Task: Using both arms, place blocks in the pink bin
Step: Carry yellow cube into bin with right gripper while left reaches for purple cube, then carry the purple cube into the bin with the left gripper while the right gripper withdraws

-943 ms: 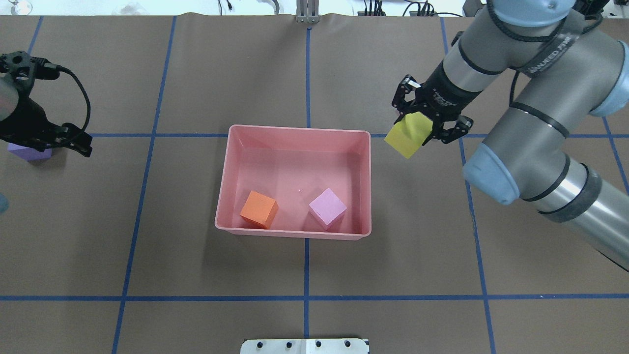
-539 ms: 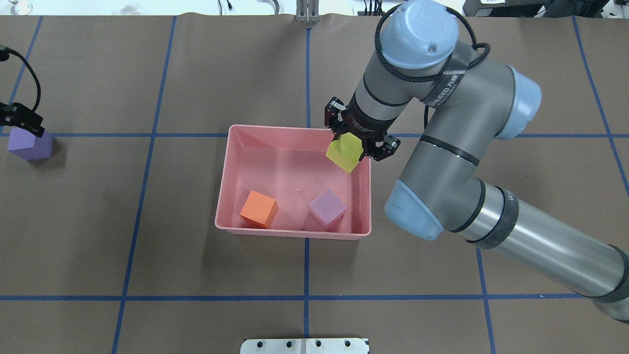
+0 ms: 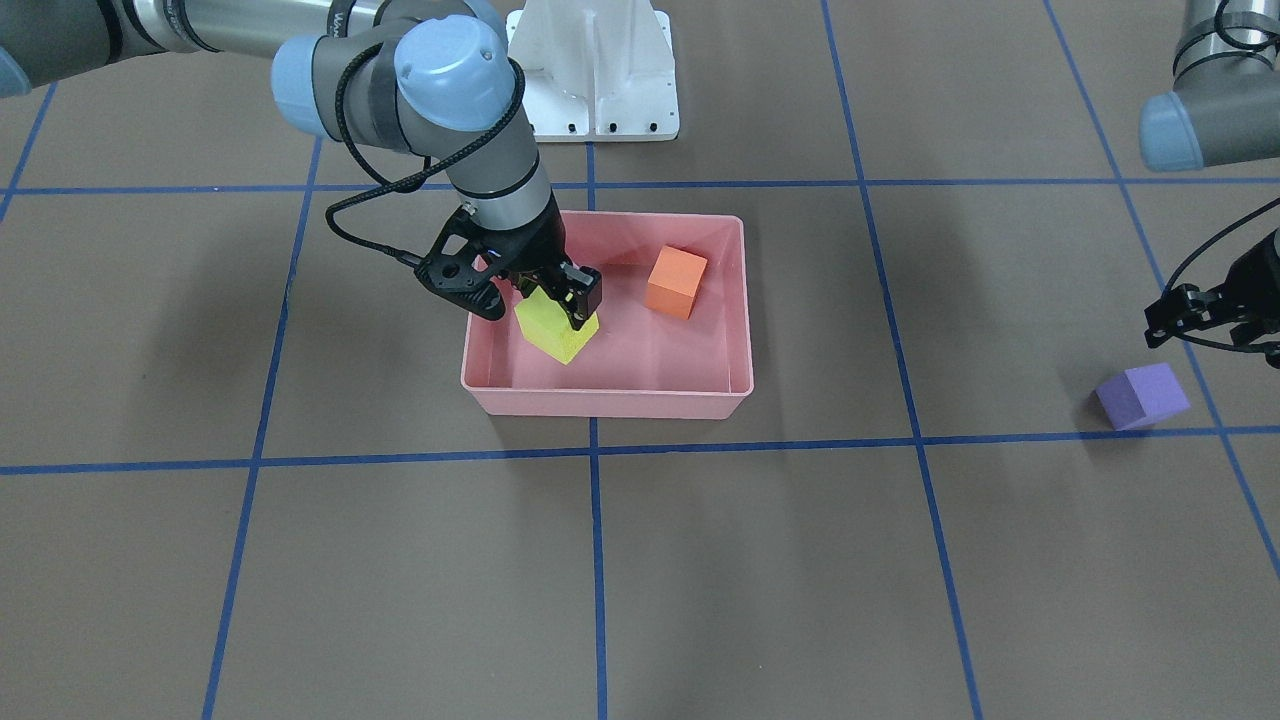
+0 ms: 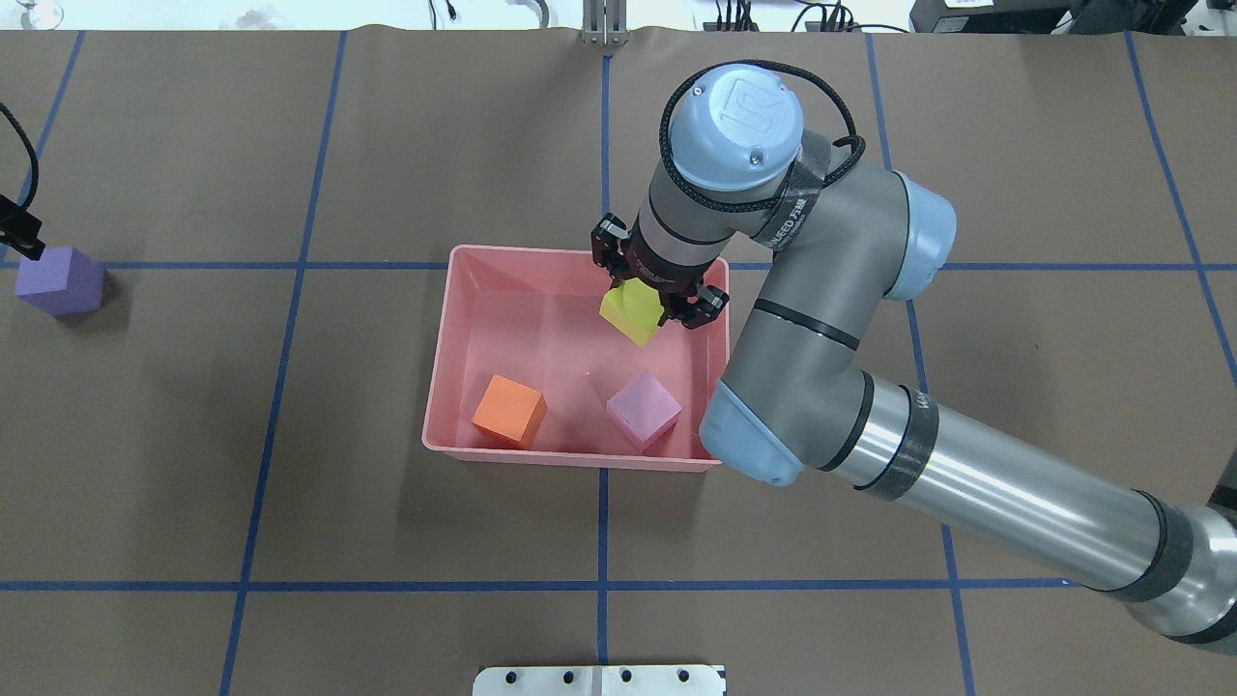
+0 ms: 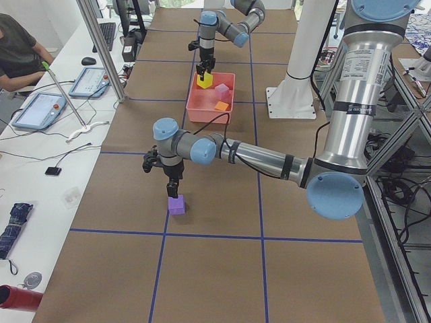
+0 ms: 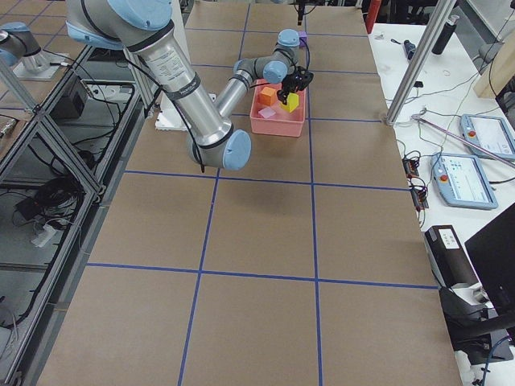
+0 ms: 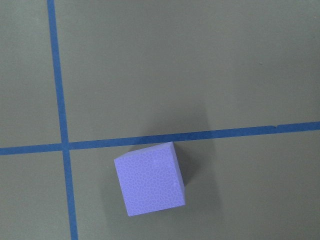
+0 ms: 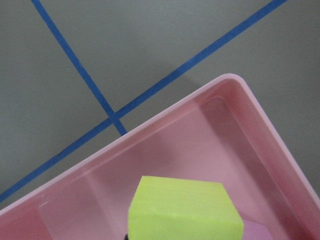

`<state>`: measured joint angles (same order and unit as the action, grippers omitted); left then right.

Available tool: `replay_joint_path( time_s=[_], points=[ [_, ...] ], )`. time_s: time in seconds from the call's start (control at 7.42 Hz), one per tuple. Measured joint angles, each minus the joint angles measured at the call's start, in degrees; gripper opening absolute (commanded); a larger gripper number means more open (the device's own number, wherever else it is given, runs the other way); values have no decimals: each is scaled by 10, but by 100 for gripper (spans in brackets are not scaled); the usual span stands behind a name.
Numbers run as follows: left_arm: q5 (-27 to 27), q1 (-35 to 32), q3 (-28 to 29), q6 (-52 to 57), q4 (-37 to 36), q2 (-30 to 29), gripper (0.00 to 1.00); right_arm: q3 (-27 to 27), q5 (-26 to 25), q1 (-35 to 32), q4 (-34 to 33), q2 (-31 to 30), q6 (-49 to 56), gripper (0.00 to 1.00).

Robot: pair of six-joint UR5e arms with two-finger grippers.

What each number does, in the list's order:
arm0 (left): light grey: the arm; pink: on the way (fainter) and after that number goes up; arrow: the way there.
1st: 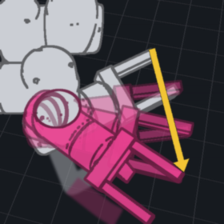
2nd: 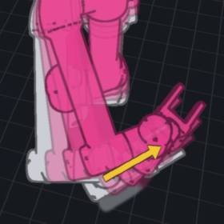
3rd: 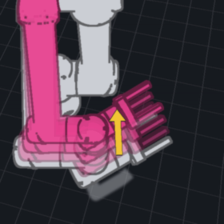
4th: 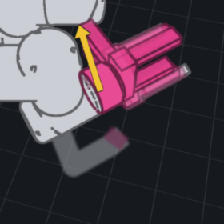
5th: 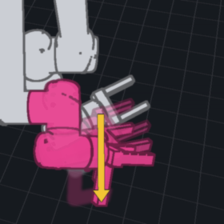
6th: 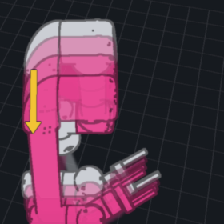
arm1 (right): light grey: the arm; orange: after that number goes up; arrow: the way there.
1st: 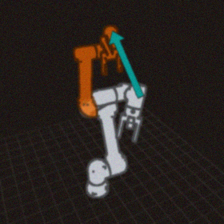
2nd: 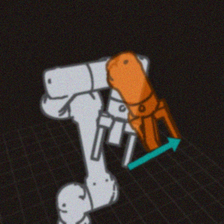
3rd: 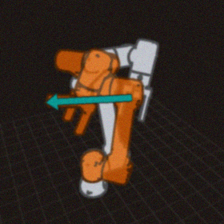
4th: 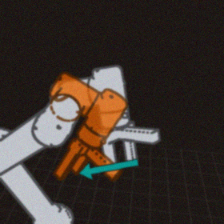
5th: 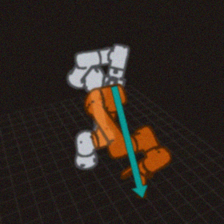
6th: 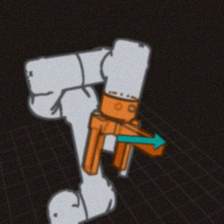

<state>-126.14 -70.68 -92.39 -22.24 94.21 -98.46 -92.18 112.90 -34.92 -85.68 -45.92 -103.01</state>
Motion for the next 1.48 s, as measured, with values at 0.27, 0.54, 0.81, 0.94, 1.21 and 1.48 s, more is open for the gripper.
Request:
replay_joint_path(
  time_s=[0.27,0.54,0.81,0.94,1.21,1.48],
  points=[
    [0,2,70,-84,67,-17,99,5,-1,5,8,-2,-2,51],
    [0,15,134,-176,165,-28,99,5,-1,6,9,-2,-3,99],
    [0,27,157,-203,190,-33,99,3,-1,6,9,-3,-2,99],
    [0,31,165,-206,193,-34,99,1,-1,6,9,-3,-2,99],
    [0,40,173,-208,195,-34,81,-5,0,6,6,-5,-2,99],
    [0,50,174,-208,199,-35,5,-38,2,-4,-8,-20,0,99]
  ],
)
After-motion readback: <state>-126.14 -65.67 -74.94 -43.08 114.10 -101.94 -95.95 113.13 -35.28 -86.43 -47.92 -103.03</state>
